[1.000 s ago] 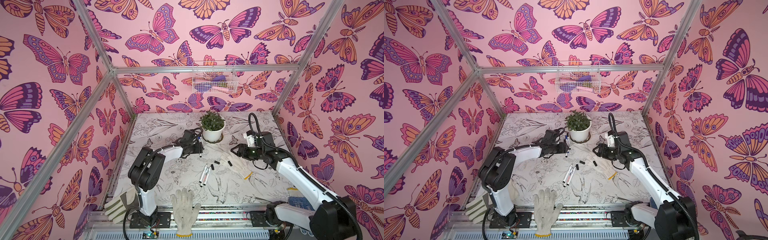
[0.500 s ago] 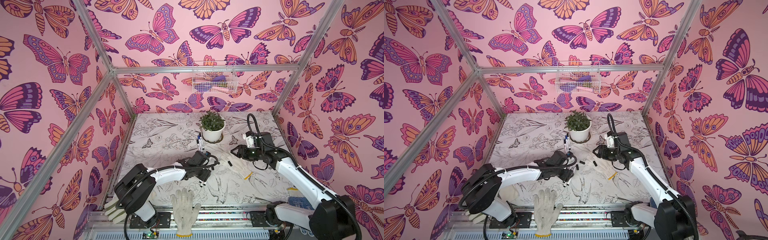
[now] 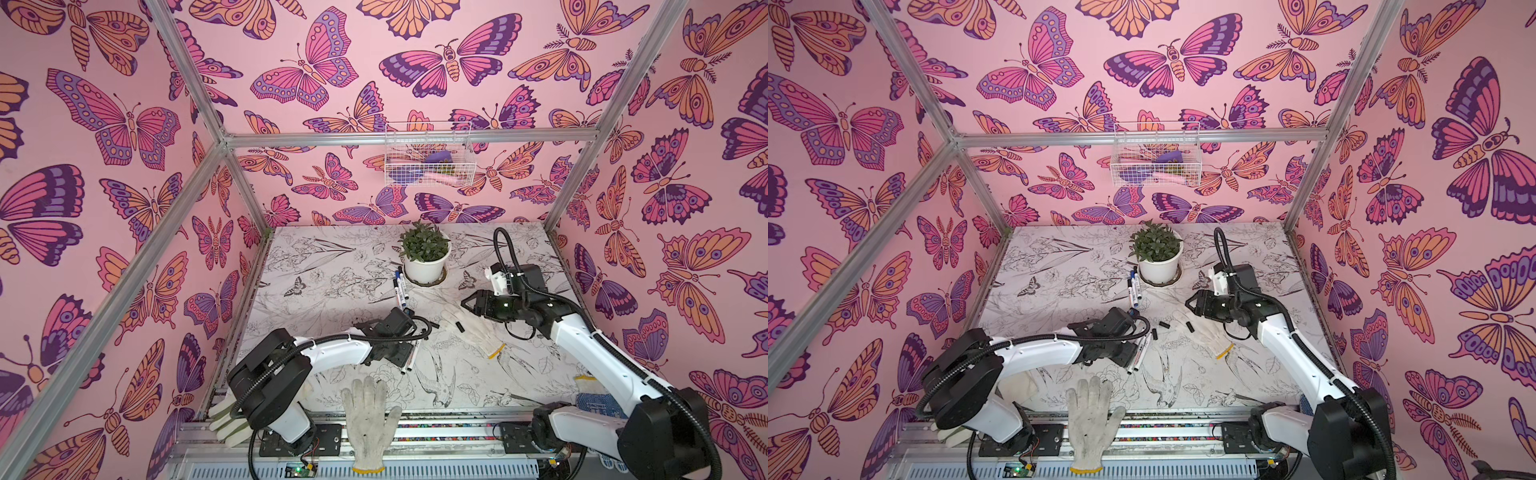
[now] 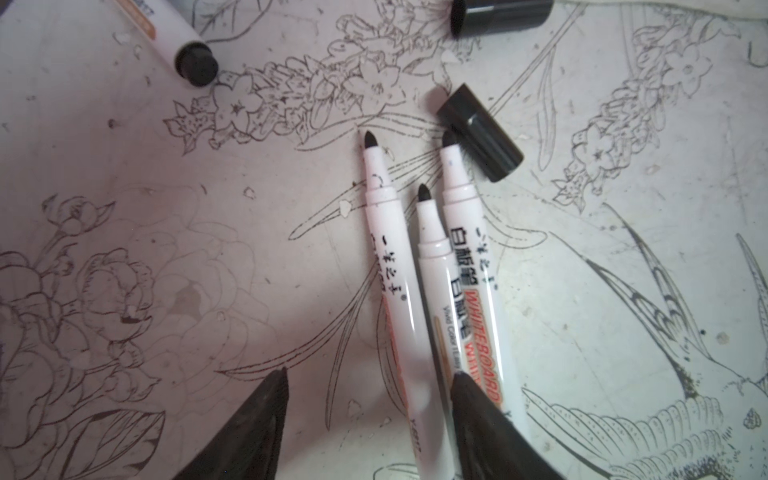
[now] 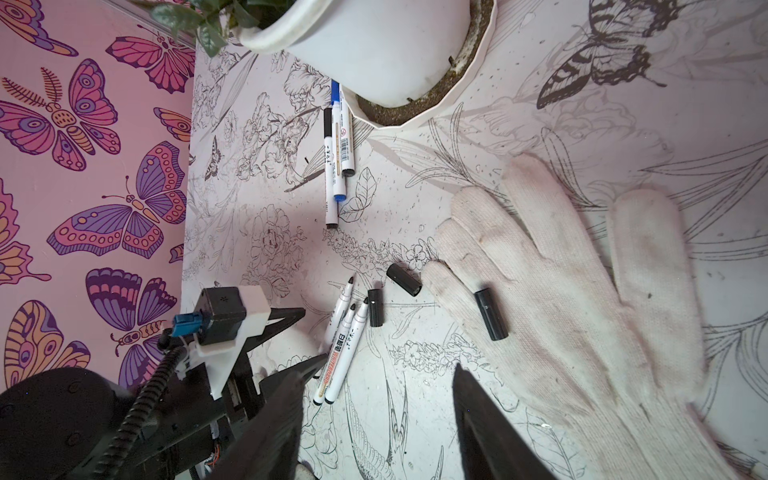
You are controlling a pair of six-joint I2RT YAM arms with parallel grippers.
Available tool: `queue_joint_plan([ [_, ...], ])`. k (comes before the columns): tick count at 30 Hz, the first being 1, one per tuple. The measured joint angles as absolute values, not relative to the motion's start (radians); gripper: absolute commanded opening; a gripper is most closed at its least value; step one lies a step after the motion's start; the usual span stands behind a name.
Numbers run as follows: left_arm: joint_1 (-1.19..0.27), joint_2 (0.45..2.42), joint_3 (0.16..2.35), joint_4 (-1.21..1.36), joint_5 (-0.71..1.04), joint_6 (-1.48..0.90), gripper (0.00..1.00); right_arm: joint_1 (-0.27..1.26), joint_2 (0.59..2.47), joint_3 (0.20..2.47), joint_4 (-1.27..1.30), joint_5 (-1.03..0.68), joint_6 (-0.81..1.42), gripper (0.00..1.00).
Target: Insert the pens into the pen caps
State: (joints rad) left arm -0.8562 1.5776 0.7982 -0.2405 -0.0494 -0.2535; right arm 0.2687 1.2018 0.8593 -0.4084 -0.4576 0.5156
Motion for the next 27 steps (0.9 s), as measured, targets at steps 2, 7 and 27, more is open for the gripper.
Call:
queue_joint_plan([
  [2,-0.856,1.586,0.799,-0.240,-0.049,-0.253,0.62,0.269,1.203,0.859,-0.409,-0.458,0.516,0.59],
  [7,-0.858,1.621,0.813,-0.241,-0.051,-0.251,0.51,0.269,1.205,0.859,-0.409,-0.459,0.516,0.59],
  [27,-0.844,1.697,0.984,-0.285,-0.071,-0.255,0.00,0.300,1.219,0.858,-0.393,-0.493,0.515,0.59],
])
